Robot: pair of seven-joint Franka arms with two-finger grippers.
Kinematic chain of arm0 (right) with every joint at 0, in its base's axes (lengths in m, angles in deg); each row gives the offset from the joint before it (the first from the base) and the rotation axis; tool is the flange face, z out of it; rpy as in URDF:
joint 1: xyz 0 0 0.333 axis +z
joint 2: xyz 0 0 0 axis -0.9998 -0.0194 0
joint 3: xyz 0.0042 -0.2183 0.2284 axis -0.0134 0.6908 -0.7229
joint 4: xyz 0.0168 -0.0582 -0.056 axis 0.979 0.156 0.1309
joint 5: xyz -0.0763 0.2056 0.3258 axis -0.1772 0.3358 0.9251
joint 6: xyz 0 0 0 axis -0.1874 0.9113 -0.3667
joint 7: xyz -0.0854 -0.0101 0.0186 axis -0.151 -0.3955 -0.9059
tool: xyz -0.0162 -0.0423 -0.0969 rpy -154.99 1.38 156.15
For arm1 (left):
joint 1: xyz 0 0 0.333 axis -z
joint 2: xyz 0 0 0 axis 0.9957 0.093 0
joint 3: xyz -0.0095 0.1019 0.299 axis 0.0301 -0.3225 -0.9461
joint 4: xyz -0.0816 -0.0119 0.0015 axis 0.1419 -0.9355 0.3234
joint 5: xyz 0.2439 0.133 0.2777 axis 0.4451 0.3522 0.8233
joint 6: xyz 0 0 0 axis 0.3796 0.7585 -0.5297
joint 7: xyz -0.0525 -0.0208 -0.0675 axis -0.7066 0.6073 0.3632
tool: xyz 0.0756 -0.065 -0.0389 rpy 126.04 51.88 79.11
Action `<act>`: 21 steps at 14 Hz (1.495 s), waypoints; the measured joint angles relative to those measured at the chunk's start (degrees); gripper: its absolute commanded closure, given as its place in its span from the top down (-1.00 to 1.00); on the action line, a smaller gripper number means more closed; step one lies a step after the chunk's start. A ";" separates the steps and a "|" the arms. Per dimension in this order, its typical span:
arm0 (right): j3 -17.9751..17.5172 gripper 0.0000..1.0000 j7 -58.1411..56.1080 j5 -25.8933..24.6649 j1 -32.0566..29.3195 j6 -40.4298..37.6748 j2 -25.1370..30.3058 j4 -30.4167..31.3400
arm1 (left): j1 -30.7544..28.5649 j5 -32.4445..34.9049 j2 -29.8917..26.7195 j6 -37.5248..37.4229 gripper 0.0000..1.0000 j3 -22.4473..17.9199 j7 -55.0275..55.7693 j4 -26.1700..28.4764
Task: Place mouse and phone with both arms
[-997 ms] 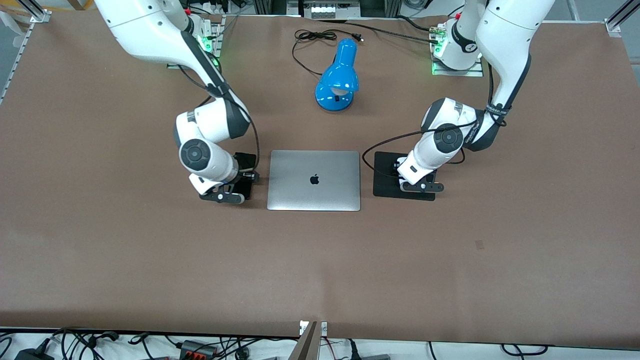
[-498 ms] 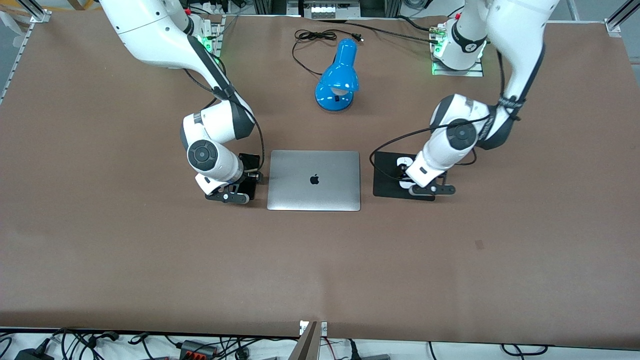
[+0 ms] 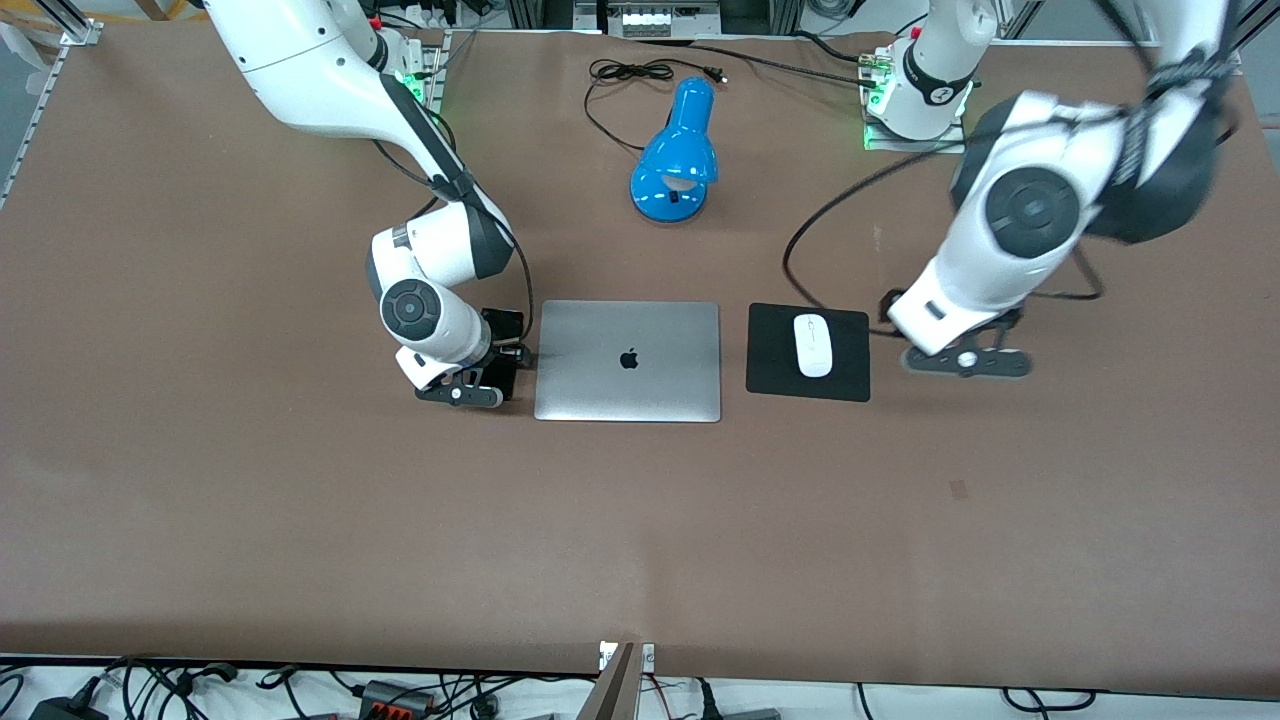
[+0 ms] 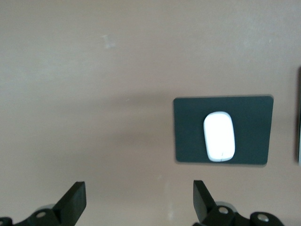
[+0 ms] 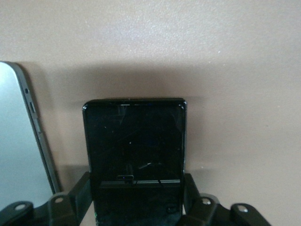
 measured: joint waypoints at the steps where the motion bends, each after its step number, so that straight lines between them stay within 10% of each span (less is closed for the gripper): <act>1: 0.01 1.00 0.01 0.00 0.00 0.02 0.04 -0.12 | -1.16 0.01 -0.05 -4.45 1.00 -0.01 -2.51 -3.52; 5: 0.72 1.00 -0.02 -0.03 -0.04 -2.97 1.54 -3.28 | -6.13 -2.83 -0.08 -11.41 1.00 -0.01 -6.83 -11.68; 14: 2.23 1.00 -4.13 -6.34 -3.89 -35.81 5.65 -30.25 | -8.73 -7.32 -0.29 -11.73 1.00 -0.39 -6.52 -12.14; 21: 2.45 1.00 -6.83 -6.46 -7.82 -46.46 8.12 -40.37 | -8.18 -13.90 -13.90 -2.87 1.00 -8.73 -7.23 -0.46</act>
